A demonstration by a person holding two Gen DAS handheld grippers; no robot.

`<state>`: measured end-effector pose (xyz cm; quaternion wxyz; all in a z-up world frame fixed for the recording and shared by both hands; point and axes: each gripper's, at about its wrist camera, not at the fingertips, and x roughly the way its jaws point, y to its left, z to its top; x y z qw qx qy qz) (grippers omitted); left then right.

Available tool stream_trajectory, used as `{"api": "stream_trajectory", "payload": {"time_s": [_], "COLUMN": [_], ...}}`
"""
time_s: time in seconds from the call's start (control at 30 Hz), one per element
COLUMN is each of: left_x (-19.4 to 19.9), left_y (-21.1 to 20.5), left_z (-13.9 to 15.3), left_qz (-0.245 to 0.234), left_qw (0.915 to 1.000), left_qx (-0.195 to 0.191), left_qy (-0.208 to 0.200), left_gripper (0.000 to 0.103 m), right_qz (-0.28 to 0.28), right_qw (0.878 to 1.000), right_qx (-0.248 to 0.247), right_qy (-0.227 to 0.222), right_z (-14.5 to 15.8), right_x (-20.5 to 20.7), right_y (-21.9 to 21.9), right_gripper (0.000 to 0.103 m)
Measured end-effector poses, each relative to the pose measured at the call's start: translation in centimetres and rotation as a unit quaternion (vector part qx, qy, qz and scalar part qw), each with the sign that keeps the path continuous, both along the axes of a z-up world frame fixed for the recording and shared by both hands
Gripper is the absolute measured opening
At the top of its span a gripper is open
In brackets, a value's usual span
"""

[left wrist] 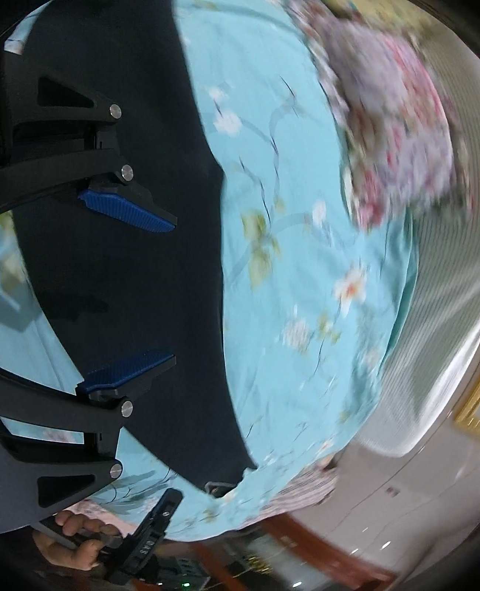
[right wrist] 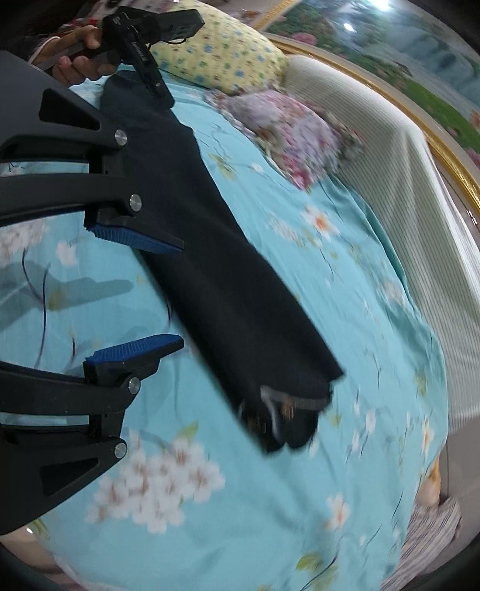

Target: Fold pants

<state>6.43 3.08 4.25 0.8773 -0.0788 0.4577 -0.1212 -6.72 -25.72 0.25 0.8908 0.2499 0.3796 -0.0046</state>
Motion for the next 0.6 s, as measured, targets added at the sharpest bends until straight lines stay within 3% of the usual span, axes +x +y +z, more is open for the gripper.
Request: {"api": "stream_trajectory", "payload": {"time_s": [0.37,0.6], "left_x": [6.3,10.1], "left_y": [-10.1,-15.7], "left_z": [-0.4,-2.1], "left_qz": [-0.132,-0.226], "left_qw": [0.9912,0.9733], "left_qx": [0.001,0.000], "left_qy": [0.011,0.041], "left_gripper": [0.070,0.070], "right_qz": [-0.095,-0.103], "right_qw": [0.994,0.990], "right_qx": [0.056,0.097], "right_qy": [-0.009,-0.011], "right_z": [-1.1,-2.0], "right_x": [-0.4,0.8], "right_y": [-6.1,-7.4], "right_gripper": [0.047,0.047]}}
